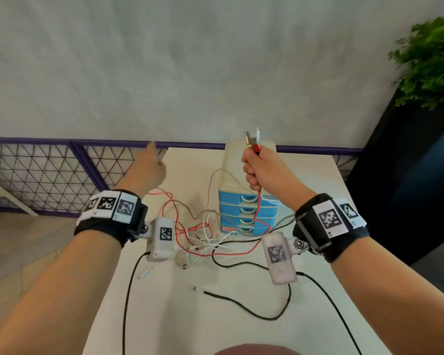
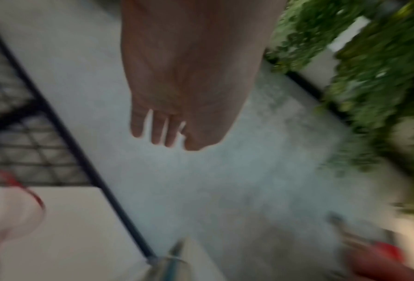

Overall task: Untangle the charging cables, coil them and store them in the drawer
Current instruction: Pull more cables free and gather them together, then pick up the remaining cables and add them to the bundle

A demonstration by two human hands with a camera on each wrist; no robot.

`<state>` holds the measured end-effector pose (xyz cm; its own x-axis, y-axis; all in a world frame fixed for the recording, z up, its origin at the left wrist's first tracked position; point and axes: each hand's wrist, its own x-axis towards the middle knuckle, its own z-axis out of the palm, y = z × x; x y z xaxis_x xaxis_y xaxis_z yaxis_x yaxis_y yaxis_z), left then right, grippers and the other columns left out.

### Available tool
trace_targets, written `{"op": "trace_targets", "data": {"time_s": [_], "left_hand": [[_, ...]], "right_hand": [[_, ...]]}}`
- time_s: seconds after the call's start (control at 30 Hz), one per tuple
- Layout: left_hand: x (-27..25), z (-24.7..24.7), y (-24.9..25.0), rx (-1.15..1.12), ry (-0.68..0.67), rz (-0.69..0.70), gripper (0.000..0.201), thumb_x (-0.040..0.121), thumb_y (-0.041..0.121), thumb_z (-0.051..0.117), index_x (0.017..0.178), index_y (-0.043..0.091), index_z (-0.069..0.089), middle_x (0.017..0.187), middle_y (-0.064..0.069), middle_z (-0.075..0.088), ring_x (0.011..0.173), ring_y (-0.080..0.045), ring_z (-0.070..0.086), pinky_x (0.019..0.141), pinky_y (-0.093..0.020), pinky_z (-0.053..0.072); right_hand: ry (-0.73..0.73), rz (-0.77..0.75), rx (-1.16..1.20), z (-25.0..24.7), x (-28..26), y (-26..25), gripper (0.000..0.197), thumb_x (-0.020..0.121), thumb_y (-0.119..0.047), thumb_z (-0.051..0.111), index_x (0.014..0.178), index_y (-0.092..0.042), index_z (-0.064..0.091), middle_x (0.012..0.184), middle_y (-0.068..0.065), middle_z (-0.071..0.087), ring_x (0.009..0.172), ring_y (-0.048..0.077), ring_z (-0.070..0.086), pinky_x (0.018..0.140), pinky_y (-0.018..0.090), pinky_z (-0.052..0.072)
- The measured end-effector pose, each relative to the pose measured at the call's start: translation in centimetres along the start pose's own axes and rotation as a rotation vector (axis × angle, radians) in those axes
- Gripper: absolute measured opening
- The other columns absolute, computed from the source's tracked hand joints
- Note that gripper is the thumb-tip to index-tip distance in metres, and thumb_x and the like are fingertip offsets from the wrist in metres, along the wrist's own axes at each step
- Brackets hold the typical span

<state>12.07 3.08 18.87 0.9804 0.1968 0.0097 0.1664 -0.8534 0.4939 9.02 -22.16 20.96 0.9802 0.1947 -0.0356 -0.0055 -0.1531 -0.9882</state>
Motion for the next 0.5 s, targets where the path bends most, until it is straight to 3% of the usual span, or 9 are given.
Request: {"op": "trace_targets", "data": {"time_s": [0.07,0.1,0.17,0.23,0.37,0.43,0.5], "left_hand": [[-1.8,-0.2,3.2,-0.270,-0.025,0.205,0.038,0.101,0.024,0.038,0.137,0.012,0.045,0.140,-0.007,0.050,0.128,-0.022,0.049,0.102,-0.033,0.037],[-3.1,-0.1,4.8,-0.451,-0.149,0.267,0.036,0.102,0.033,0.037,0.129,0.018,0.054,0.133,0.000,0.057,0.126,-0.015,0.051,0.103,-0.030,0.039],[-5.6,0.1,7.6,-0.705,-0.442,0.294,0.038,0.097,0.049,0.033,0.116,0.030,0.060,0.115,0.014,0.065,0.115,-0.004,0.057,0.102,-0.027,0.042],[-6.5,1.0,8.8,-0.804,-0.542,0.304,0.032,0.094,0.053,0.041,0.107,0.031,0.060,0.095,0.011,0.065,0.101,-0.008,0.061,0.100,-0.032,0.043],[-7.1,2.4,9.8,-0.918,-0.445,0.282,0.032,0.096,0.037,0.051,0.118,0.014,0.053,0.090,-0.002,0.061,0.083,-0.017,0.065,0.095,-0.037,0.051],[-7.3,2.8,10.2,-0.989,-0.393,0.237,0.024,0.099,0.027,0.047,0.112,0.008,0.054,0.080,-0.004,0.060,0.063,-0.016,0.061,0.074,-0.031,0.056],[-7.3,3.2,10.3,-1.012,-0.345,0.206,0.023,0.101,0.023,0.043,0.108,0.005,0.055,0.072,-0.005,0.059,0.051,-0.017,0.054,0.057,-0.030,0.051]], "right_hand": [[-0.064,-0.004,-0.034,0.7,0.1,-0.2,0.025,0.102,-0.016,0.034,0.081,-0.013,0.045,0.057,-0.001,0.034,0.044,0.012,0.031,0.043,0.025,0.026],[-0.094,-0.007,-0.038,1.1,0.1,-0.3,0.025,0.102,-0.016,0.034,0.081,-0.013,0.046,0.056,-0.001,0.035,0.043,0.012,0.032,0.043,0.025,0.027],[-0.144,-0.009,0.002,1.7,0.2,-0.4,0.026,0.103,-0.016,0.035,0.080,-0.012,0.046,0.056,0.000,0.035,0.044,0.013,0.031,0.043,0.024,0.027],[-0.163,-0.015,0.044,1.8,0.3,-0.5,0.027,0.103,-0.014,0.037,0.079,-0.011,0.048,0.056,0.000,0.035,0.046,0.013,0.030,0.046,0.025,0.026],[-0.201,0.010,0.005,1.2,0.1,-0.4,0.023,0.097,-0.002,0.036,0.087,-0.012,0.054,0.059,0.003,0.036,0.046,0.010,0.032,0.046,0.024,0.029],[-0.247,0.020,0.004,1.4,-0.2,-0.4,0.022,0.094,0.004,0.034,0.097,-0.013,0.048,0.061,0.005,0.037,0.047,0.010,0.035,0.047,0.024,0.030],[-0.287,0.004,-0.014,1.7,-0.4,-0.3,0.023,0.093,0.006,0.035,0.107,-0.009,0.043,0.065,0.007,0.040,0.049,0.011,0.038,0.048,0.025,0.031]]}}
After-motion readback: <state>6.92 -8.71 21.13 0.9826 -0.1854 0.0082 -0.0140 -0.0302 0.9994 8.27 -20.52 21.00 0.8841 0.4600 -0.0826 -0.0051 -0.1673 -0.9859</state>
